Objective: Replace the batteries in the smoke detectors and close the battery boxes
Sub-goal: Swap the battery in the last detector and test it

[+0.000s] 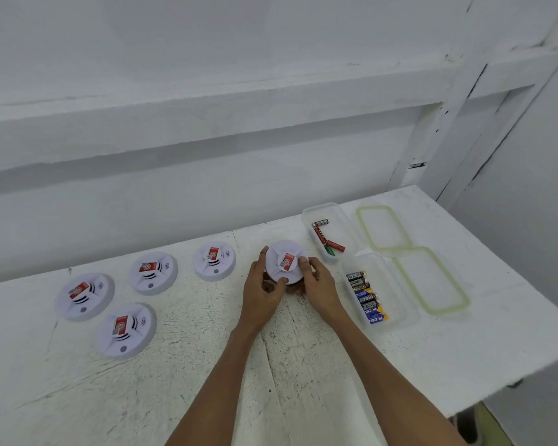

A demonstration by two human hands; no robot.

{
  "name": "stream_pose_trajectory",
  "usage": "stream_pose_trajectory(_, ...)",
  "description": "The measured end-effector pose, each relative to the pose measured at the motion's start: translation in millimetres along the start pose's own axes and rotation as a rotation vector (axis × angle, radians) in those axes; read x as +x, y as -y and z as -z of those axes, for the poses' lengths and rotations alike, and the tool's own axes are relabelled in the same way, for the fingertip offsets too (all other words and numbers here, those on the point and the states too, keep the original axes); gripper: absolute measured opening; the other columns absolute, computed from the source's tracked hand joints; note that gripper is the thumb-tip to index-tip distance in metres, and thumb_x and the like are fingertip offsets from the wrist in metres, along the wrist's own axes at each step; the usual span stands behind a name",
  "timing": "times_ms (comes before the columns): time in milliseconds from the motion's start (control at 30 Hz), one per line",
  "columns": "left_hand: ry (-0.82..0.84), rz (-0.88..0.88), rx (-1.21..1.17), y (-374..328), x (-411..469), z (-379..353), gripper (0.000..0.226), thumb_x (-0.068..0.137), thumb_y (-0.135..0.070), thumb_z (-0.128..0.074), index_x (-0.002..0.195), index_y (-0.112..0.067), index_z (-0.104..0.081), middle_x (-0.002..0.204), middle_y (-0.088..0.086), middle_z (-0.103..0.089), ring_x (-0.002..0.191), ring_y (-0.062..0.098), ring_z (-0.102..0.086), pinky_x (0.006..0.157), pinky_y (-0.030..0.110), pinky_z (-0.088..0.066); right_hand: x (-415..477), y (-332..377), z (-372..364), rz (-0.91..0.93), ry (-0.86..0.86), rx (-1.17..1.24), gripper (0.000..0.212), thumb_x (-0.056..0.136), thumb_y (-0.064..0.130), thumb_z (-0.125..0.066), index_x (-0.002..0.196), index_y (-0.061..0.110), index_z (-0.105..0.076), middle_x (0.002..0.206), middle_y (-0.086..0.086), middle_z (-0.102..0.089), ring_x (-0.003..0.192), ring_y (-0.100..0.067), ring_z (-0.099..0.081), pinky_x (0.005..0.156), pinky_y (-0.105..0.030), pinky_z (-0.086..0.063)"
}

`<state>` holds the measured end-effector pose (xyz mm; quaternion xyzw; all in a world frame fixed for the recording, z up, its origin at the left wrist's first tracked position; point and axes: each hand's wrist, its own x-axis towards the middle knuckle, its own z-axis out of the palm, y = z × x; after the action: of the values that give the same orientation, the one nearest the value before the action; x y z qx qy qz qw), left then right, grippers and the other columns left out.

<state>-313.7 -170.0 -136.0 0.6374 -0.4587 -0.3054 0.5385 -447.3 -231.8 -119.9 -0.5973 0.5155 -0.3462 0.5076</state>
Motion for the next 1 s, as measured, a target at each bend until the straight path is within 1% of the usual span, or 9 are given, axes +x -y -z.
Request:
stream_pose_trajectory(67,0.002,-0.003,-0.001,1.3,0.5,0.1,0.077,0.087,-0.025,-0.068,0.157,-0.025,-0.034,0.142,-0.014,-0.053,0.133,0.011,-0.056,0.105,0.038,-0.055,0.6,-1.2,0.2,-0.001,0.003,0.007,0.036,0.101,0.051,-0.044,0.104,0.021,-0.064,0.083,0.002,-0.073,0.07,-0.01,-0.07,0.066,-0.036,-0.06)
stream_pose_trajectory(200,0.005,-0.011,0.0,2.9,1.1,0.0,0.077,0.087,-0.025,-0.068,0.156,-0.025,-0.035,0.144,-0.018,-0.052,0.134,0.01,-0.056,0.106,0.038,-0.055,-1.5,1.5,0.4,-0.004,0.0,0.041,0.037,0.102,0.047,-0.044,0.105,0.016,-0.064,0.079,0.001,-0.073,0.065,-0.008,-0.069,0.062,-0.029,-0.056)
stream_pose_trajectory(300,0.006,-0.007,-0.005,4.9,1.4,-0.6,0.078,0.088,-0.025,-0.068,0.158,-0.021,-0.035,0.145,-0.012,-0.054,0.133,0.011,-0.056,0.104,0.035,-0.055,-2.6,3.3,0.6,-0.003,0.0,0.044,0.037,0.102,0.046,-0.044,0.105,0.016,-0.065,0.08,0.002,-0.073,0.065,-0.007,-0.07,0.061,-0.026,-0.055)
stream_pose_trajectory(400,0.005,-0.011,-0.001,5.3,1.3,-1.1,0.077,0.089,-0.024,-0.067,0.159,-0.018,-0.035,0.148,-0.004,-0.054,0.133,0.01,-0.056,0.103,0.029,-0.054,-3.7,5.5,0.8,-0.008,-0.003,0.042,0.037,0.102,0.045,-0.044,0.105,0.015,-0.064,0.081,0.002,-0.073,0.065,-0.004,-0.069,0.061,-0.024,-0.053)
stream_pose_trajectory(467,0.001,-0.016,-0.004,4.9,1.3,-0.8,0.07,0.093,-0.021,-0.064,0.158,-0.017,-0.038,0.147,-0.004,-0.055,0.131,0.005,-0.057,0.102,0.021,-0.052,-3.7,5.2,0.9,-0.006,0.003,0.054,0.038,0.102,0.047,-0.044,0.104,0.015,-0.064,0.082,0.0,-0.074,0.067,-0.008,-0.072,0.065,-0.029,-0.057)
stream_pose_trajectory(533,-0.007,0.012,-0.038,4.7,1.8,-0.1,0.056,0.103,-0.014,-0.056,0.156,-0.019,-0.042,0.142,-0.003,-0.06,0.12,0.004,-0.061,0.098,0.022,-0.053,-3.1,3.3,0.5,-0.005,0.016,0.071,0.039,0.102,0.05,-0.043,0.104,0.017,-0.064,0.082,-0.004,-0.075,0.067,-0.019,-0.074,0.07,-0.039,-0.061)
stream_pose_trajectory(600,-0.027,0.052,-0.054,5.1,2.5,0.5,0.047,0.109,-0.011,-0.046,0.155,-0.021,-0.045,0.131,0.003,-0.066,0.088,0.006,-0.062,0.078,0.022,-0.054,-2.3,1.8,0.2,-0.011,0.023,0.077,0.039,0.101,0.051,-0.044,0.104,0.018,-0.063,0.082,-0.005,-0.076,0.067,-0.023,-0.074,0.073,-0.044,-0.061)
stream_pose_trajectory(667,-0.05,0.052,-0.048,5.0,2.9,0.3,0.044,0.111,-0.013,-0.041,0.155,-0.02,-0.046,0.125,0.005,-0.068,0.071,0.004,-0.054,0.066,0.019,-0.049,-1.4,0.8,-0.3,-0.011,0.027,0.073,0.04,0.1,0.055,-0.044,0.103,0.02,-0.064,0.083,-0.004,-0.076,0.068,-0.024,-0.075,0.076,-0.048,-0.06)
stream_pose_trajectory(1000,-0.067,0.025,-0.037,7.6,3.0,-0.8,0.044,0.111,-0.013,-0.042,0.155,-0.018,-0.046,0.125,0.008,-0.069,0.066,-0.001,-0.053,0.063,0.016,-0.048,-2.9,3.4,-0.3,-0.023,0.042,0.073,0.04,0.099,0.055,-0.044,0.104,0.02,-0.063,0.082,-0.005,-0.076,0.068,-0.027,-0.075,0.079,-0.054,-0.059)
